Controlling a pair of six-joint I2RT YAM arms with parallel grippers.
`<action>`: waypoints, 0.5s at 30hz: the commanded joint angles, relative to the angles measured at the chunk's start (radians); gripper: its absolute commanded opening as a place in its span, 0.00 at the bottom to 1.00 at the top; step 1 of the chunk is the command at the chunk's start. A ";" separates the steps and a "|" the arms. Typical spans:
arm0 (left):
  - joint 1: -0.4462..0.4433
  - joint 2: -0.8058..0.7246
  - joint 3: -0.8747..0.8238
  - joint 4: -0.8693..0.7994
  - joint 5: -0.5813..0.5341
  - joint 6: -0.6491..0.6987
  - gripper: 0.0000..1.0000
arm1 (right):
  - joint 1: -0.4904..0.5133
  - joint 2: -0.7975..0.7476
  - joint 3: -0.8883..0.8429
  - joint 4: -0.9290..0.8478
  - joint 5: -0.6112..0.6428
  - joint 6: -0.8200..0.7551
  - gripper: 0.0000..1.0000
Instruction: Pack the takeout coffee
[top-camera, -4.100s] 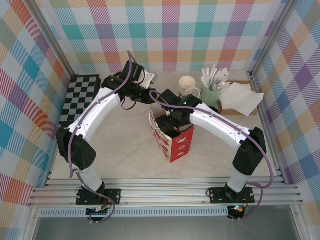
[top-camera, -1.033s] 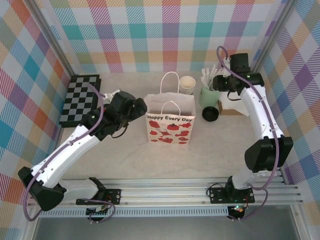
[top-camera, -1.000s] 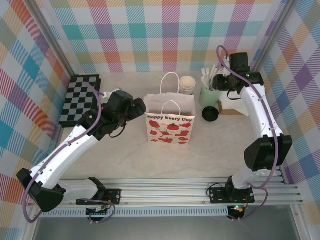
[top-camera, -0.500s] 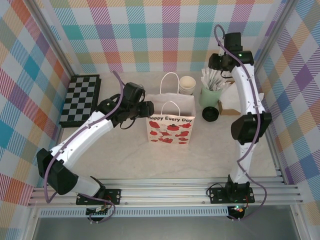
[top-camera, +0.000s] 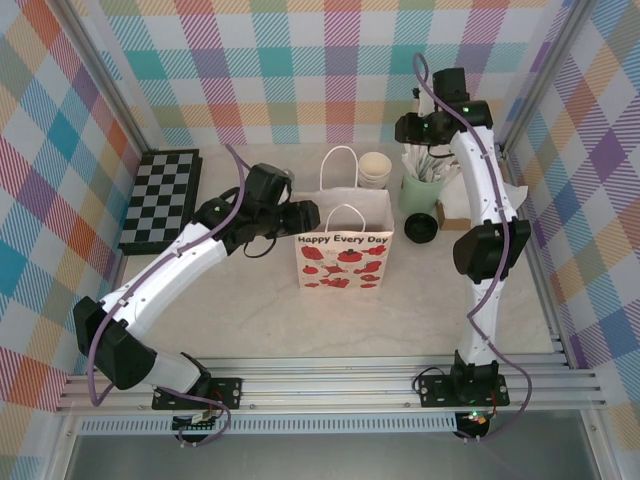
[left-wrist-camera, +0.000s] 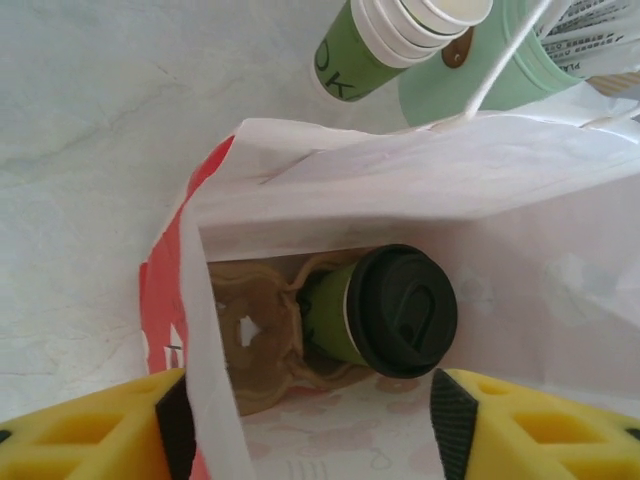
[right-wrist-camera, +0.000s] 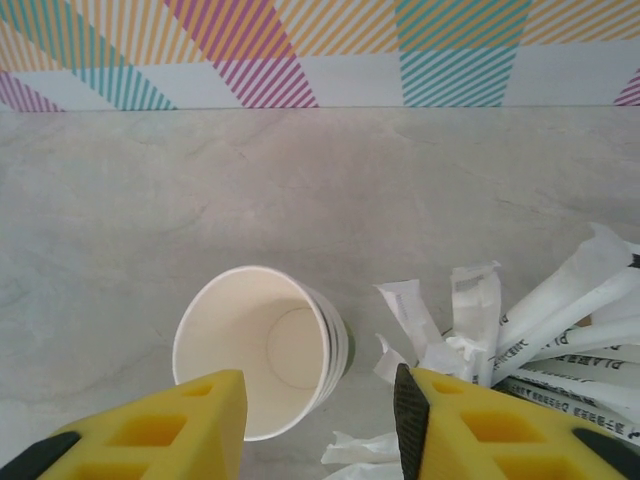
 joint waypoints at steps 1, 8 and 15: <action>-0.003 -0.052 0.001 -0.024 -0.054 0.008 0.73 | -0.002 0.013 0.001 0.009 0.087 -0.016 0.45; 0.012 -0.120 -0.052 -0.016 -0.200 -0.025 0.96 | 0.007 0.056 0.006 -0.004 0.066 -0.050 0.44; 0.020 -0.154 -0.084 -0.004 -0.239 -0.043 0.99 | 0.019 0.077 0.011 0.014 0.085 -0.078 0.32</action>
